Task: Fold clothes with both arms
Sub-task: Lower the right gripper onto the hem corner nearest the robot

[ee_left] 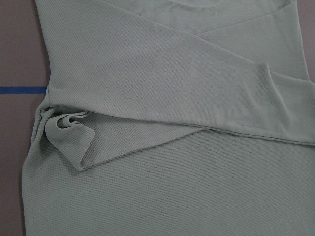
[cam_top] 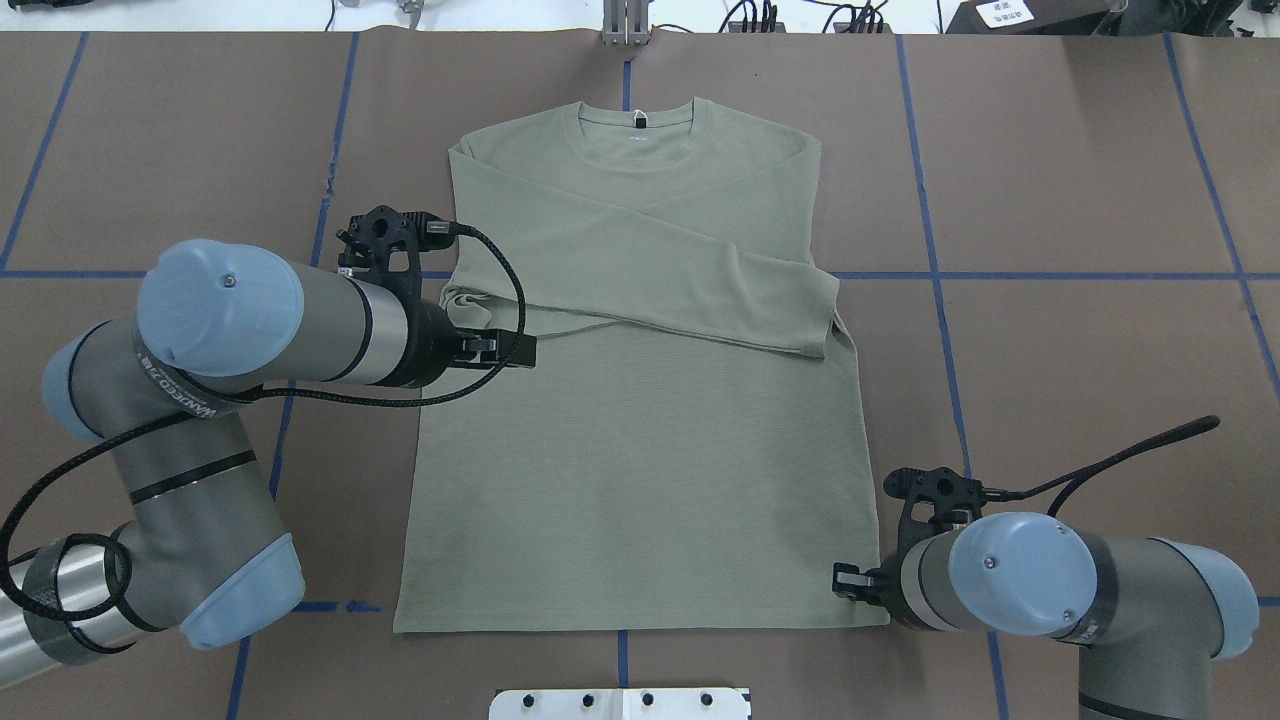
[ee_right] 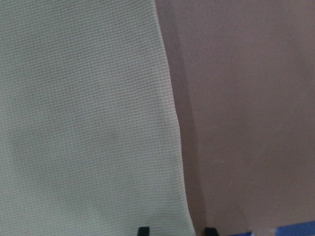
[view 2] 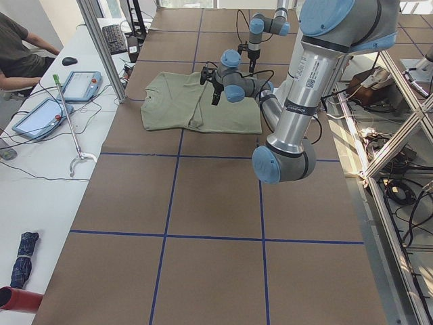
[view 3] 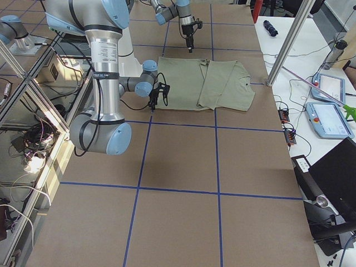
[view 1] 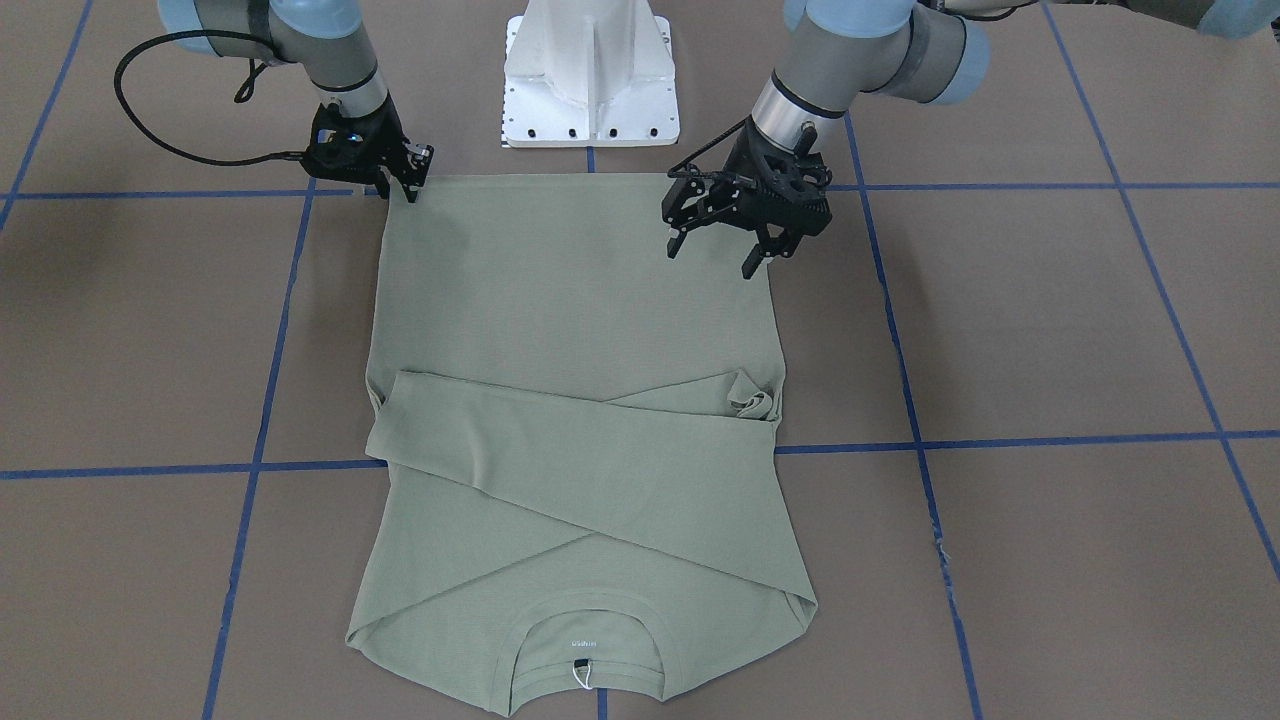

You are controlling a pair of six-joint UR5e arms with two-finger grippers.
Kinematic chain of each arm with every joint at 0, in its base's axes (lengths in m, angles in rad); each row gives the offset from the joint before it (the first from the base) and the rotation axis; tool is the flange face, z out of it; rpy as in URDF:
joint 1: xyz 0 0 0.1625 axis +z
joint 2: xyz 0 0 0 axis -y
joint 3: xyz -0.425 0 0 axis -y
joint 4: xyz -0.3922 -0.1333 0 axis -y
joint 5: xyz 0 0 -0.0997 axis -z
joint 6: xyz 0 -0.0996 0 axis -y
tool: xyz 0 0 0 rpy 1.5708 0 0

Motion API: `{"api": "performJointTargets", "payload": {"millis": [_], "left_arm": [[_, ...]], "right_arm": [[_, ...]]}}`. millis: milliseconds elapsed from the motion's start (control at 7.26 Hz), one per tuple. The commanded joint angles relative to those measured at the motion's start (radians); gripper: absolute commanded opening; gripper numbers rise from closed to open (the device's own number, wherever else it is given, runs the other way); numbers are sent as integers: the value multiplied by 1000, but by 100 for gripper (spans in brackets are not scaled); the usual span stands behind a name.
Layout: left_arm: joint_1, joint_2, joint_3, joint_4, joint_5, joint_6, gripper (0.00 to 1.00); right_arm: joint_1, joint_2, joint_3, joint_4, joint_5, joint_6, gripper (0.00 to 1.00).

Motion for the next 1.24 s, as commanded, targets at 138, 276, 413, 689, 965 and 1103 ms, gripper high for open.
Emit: {"api": "performJointTargets", "payload": {"millis": [138,276,413,689,965,1103], "left_arm": [[0,-1,-1,0,0,-1,100],[0,-1,-1,0,0,-1,100],[0,-1,-1,0,0,-1,100],[0,-1,-1,0,0,-1,100],[0,-1,0,0,0,0,100],[0,-1,0,0,0,0,100]], "right_arm": [[-7,-12,0,0,1,0,65],[-8,-16,1,0,1,1,64],[-10,-17,1,0,4,0,59],[-12,-17,0,0,6,0,48],[-13,-17,1,1,9,0,2],[-18,-17,6,1,6,1,0]]}}
